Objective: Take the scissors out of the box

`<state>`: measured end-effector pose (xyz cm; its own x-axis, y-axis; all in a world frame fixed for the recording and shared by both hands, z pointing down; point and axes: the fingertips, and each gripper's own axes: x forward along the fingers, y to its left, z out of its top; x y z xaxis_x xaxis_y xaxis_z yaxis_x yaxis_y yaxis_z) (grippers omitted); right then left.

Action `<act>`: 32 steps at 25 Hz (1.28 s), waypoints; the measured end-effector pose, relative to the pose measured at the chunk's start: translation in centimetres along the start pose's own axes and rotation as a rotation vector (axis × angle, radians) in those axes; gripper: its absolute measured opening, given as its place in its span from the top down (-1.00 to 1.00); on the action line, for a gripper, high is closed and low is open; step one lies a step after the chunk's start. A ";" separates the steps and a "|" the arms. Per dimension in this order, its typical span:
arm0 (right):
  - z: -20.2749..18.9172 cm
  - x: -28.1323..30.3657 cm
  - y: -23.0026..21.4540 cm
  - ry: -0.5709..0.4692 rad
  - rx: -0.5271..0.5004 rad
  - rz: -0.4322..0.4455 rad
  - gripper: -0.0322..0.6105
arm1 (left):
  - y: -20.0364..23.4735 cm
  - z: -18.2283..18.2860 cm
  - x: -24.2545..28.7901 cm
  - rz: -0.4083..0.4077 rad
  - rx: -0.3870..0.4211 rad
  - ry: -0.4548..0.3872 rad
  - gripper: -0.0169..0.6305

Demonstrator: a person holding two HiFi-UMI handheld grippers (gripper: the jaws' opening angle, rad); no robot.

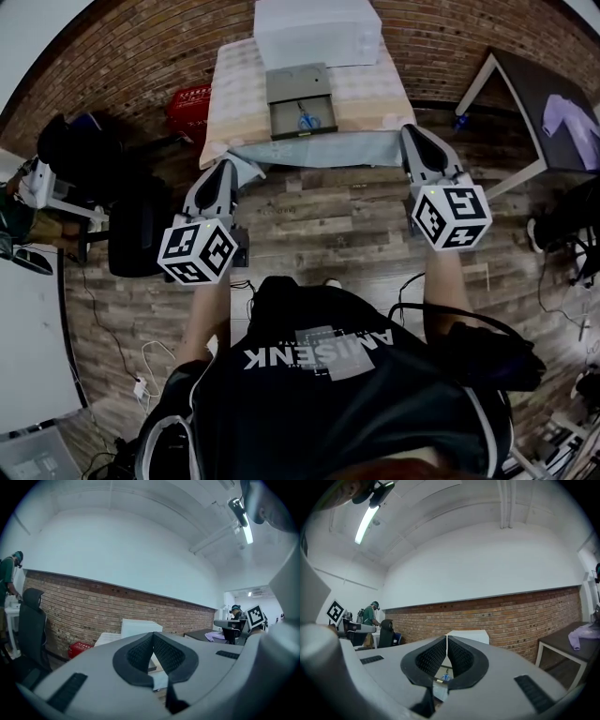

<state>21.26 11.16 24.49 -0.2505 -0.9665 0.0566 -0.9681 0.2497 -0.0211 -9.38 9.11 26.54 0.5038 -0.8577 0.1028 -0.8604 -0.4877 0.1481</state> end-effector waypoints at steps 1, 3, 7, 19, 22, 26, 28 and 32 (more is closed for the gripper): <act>-0.2 0.2 -0.3 0.001 0.004 0.001 0.77 | 0.0 -0.1 0.3 0.002 0.001 0.005 0.91; -0.5 0.6 -0.7 0.005 0.006 0.005 0.77 | 0.0 -0.4 0.9 0.006 0.001 0.011 0.91; -1.0 1.5 -1.3 0.019 0.011 -0.004 0.77 | 0.4 -0.9 2.4 -0.001 -0.007 0.021 0.91; -0.8 7.2 -2.9 0.055 -0.031 -0.027 0.77 | 2.7 -2.0 10.8 -0.058 -0.047 0.062 0.91; -1.1 9.5 -3.3 0.072 -0.032 -0.026 0.77 | 4.0 -2.2 12.9 -0.066 -0.052 0.077 0.91; -1.2 13.1 -3.4 0.083 -0.038 -0.011 0.77 | 6.0 -2.0 15.5 -0.062 -0.057 0.085 0.91; -1.6 14.9 -3.4 0.098 -0.039 -0.005 0.77 | 6.9 -2.2 16.7 -0.065 -0.058 0.093 0.91; -2.1 18.2 -2.6 0.124 -0.036 0.006 0.77 | 9.0 -2.6 18.7 -0.074 -0.071 0.113 0.91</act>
<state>19.24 -6.93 27.68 -0.2530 -0.9506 0.1797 -0.9656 0.2597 0.0140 -7.50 -10.89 32.31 0.5745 -0.7942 0.1980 -0.8149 -0.5326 0.2285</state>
